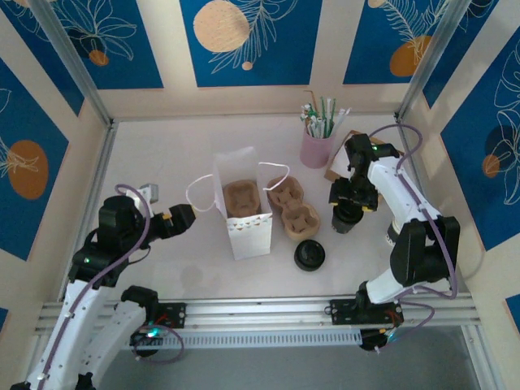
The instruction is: Pack the takeout coffee
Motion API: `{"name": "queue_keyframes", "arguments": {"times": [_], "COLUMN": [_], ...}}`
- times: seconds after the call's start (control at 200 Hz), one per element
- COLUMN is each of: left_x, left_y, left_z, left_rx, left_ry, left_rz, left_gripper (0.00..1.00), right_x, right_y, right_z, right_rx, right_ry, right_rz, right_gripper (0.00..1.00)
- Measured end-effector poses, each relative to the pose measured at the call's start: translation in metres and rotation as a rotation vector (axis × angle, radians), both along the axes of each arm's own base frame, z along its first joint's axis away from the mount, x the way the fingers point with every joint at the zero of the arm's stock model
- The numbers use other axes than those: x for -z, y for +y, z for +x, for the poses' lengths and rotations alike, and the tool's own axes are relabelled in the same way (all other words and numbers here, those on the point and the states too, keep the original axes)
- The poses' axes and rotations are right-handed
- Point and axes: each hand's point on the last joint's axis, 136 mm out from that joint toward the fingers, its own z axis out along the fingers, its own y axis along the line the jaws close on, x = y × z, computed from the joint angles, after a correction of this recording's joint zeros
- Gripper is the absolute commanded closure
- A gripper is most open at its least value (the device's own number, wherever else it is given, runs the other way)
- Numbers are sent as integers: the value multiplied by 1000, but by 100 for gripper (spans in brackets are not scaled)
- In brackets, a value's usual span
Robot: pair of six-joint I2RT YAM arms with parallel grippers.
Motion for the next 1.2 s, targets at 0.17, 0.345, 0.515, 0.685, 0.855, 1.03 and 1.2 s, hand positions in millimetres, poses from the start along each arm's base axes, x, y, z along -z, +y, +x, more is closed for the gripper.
{"name": "queue_keyframes", "arguments": {"times": [0.17,0.345,0.515,0.685,0.855,1.03,1.2], "left_x": [1,1,3,2,0,2,3], "left_y": [0,-2,-2,-2,-2,-4,-4], "left_z": [1,2,2,2,3,4,5], "left_rx": [0,6,4,4,5,11,13], "left_ry": [6,6,10,4,-3,7,13], "left_rz": [1,-3,-4,-6,-9,-10,-11], "left_gripper": [0,0,0,0,0,0,0], "right_x": [2,8,7,7,7,8,8], "right_y": [0,0,-1,-1,-1,0,1], "right_z": [-1,-6,-8,-8,-7,-7,-7], "right_rx": [1,1,0,-1,-3,-3,-7], "right_ry": [-11,4,-4,-6,-6,-5,-1], "right_rz": [2,3,4,4,4,3,3], "right_gripper": [18,17,19,23,25,28,29]}}
